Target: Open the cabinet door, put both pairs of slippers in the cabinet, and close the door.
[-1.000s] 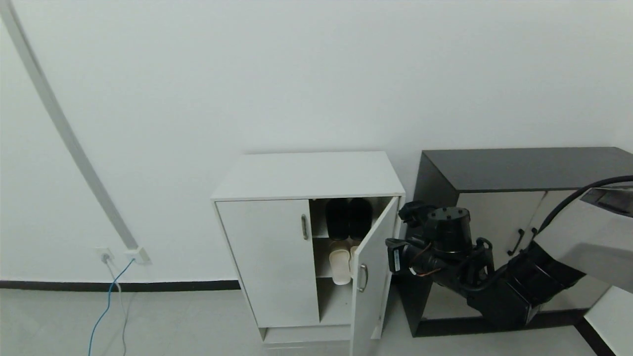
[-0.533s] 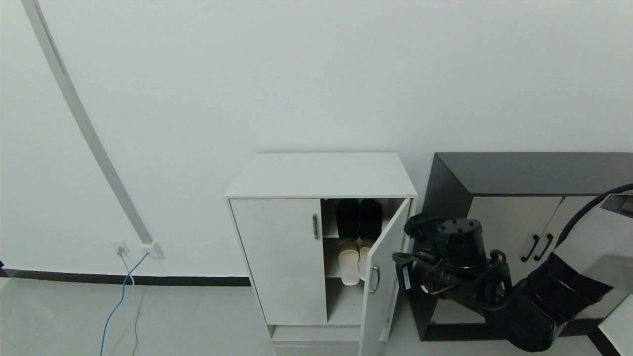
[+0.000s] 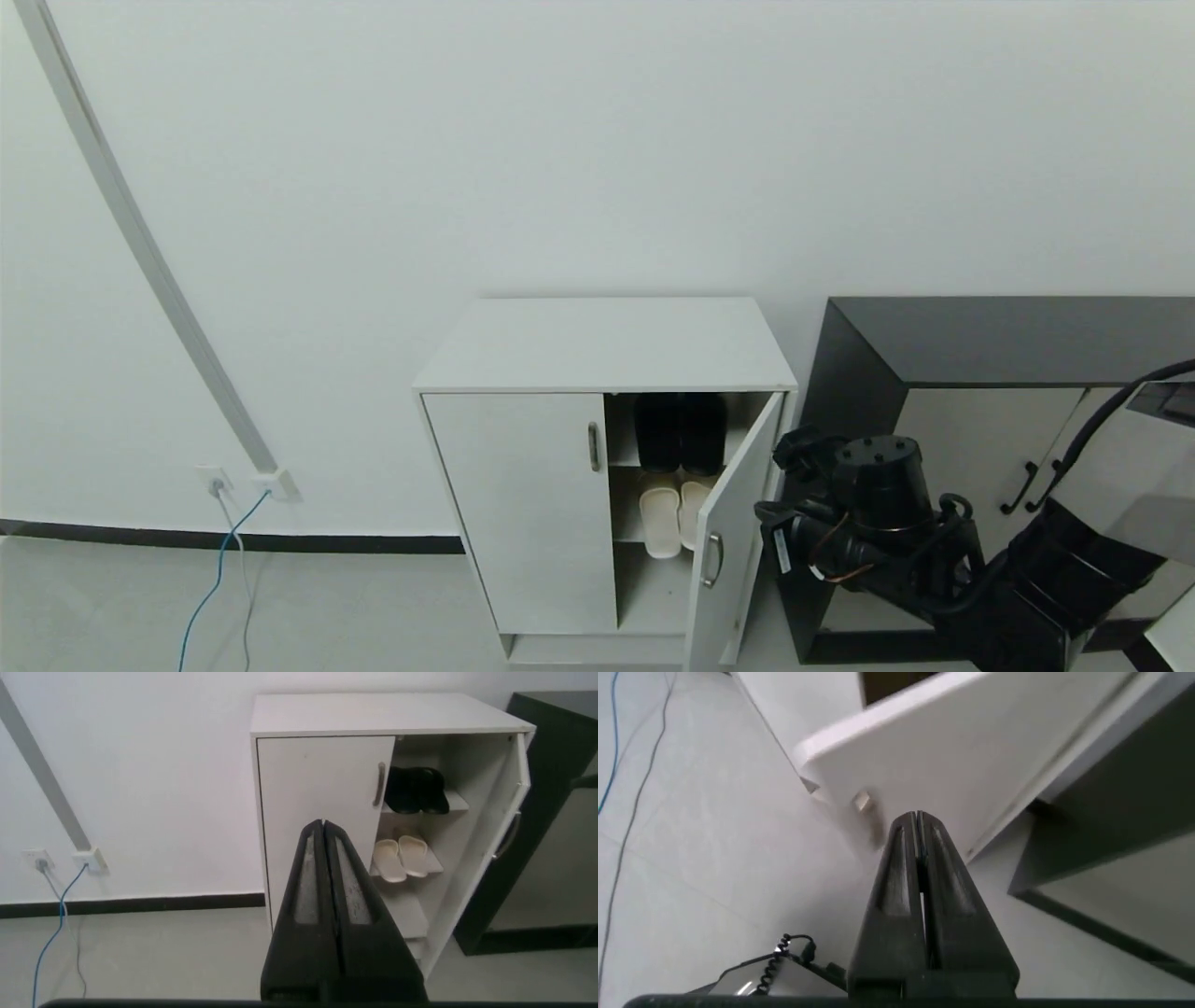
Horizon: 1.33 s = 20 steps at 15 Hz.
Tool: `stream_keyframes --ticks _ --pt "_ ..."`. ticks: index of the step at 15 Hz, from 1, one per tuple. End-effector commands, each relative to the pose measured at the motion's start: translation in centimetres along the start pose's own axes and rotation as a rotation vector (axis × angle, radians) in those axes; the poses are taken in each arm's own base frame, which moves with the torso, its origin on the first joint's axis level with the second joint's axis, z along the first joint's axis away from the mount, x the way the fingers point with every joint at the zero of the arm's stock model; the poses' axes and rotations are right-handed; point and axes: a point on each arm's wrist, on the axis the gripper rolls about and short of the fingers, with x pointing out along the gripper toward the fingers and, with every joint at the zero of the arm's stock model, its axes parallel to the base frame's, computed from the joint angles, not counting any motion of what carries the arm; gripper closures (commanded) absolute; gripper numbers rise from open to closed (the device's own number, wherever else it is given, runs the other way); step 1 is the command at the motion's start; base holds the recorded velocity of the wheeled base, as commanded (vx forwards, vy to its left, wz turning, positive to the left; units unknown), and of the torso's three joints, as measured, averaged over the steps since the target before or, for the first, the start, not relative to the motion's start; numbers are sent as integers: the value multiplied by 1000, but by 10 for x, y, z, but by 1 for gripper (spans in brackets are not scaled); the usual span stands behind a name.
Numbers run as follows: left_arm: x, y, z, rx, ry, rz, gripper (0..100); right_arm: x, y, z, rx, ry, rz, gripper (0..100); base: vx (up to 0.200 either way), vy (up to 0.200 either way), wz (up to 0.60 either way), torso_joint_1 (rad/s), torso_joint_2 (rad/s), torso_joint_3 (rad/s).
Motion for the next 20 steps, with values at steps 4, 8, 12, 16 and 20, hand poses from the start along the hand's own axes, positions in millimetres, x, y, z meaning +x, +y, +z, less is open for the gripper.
stream_keyframes --ticks 4,8,12,16,20 --pt "0 0 0 -2 0 2 100 8 7 -9 -11 31 17 100 50 0 0 2 1 1" --pt "0 0 0 -2 0 1 100 20 10 -4 -9 7 21 100 0 0 0 0 0 0" --pt "0 0 0 -2 0 2 100 43 13 2 3 -22 22 100 0 0 0 0 0 0" --pt "0 0 0 -2 0 2 100 80 7 9 21 -71 1 100 0 0 0 0 0 0" --pt "0 0 0 -2 0 2 100 97 -5 15 51 -105 -25 100 0 0 0 0 0 0"
